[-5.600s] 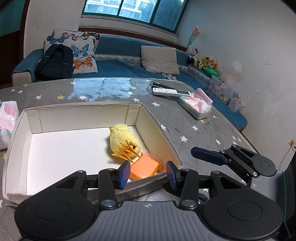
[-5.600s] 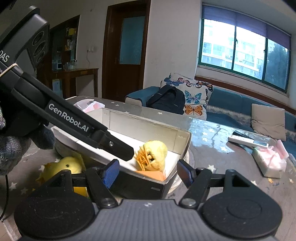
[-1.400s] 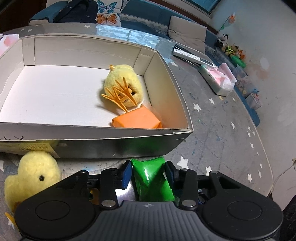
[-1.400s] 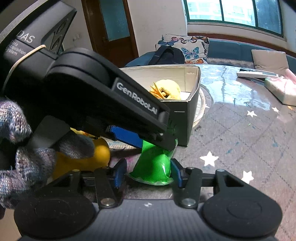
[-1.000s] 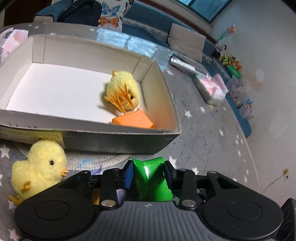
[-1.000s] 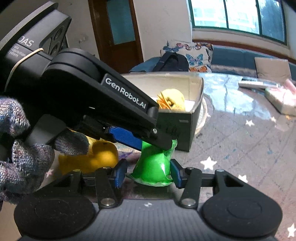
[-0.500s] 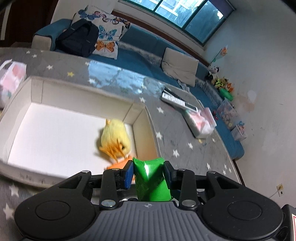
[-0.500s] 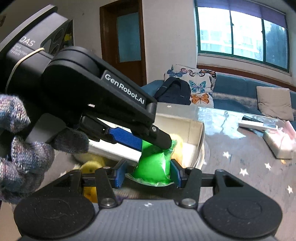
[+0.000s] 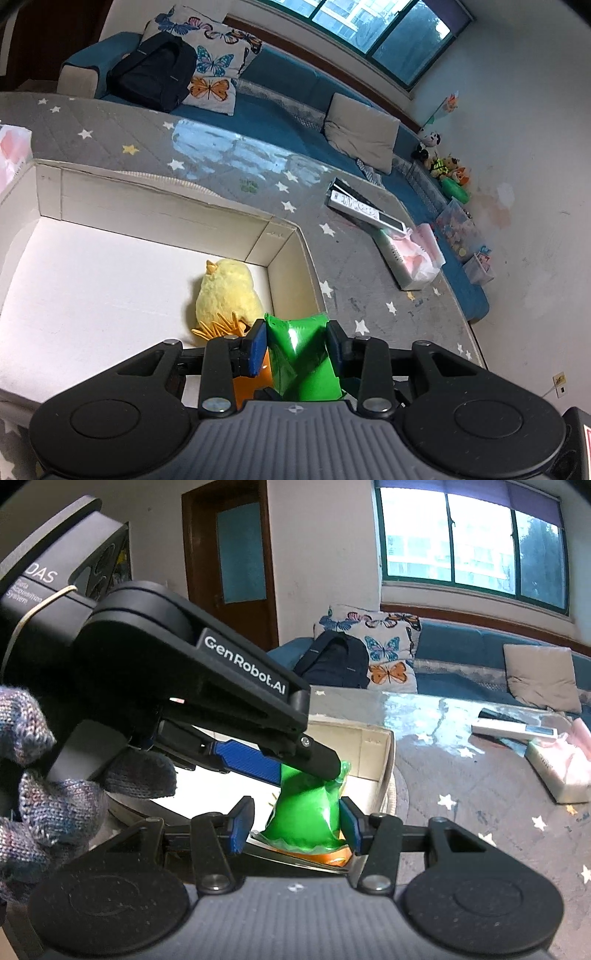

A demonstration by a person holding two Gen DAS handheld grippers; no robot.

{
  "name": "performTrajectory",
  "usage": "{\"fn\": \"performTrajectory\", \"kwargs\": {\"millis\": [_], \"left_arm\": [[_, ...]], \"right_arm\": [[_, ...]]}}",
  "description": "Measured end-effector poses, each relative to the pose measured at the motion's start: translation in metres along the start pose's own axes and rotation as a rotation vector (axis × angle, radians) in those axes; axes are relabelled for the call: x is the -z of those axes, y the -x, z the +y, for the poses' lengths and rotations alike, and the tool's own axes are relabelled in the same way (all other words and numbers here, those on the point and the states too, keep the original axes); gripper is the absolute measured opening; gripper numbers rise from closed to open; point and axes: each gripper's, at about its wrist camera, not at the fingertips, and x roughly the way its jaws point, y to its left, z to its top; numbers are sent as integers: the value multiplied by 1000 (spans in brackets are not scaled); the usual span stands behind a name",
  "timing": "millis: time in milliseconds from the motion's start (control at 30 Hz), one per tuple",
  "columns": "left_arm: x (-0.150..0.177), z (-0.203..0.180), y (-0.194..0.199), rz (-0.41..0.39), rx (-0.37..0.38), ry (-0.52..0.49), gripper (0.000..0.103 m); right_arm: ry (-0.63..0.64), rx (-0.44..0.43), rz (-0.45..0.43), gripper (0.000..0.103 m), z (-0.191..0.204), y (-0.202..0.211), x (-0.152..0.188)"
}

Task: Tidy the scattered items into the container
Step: 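Carry the green packet with the left tool into the box and open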

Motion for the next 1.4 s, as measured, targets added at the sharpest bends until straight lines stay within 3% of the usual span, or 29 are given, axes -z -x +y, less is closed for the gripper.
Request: {"fn": "performTrajectory", "kwargs": {"millis": [467,1400], "left_arm": [[4,6,-11,16,-29,-5,37],[8,8,-5,39,-40,9,38]], "right_arm": [[-5,15,25,50,-5,-23,5],[-8,38,19,49,-3,-17,4]]}}
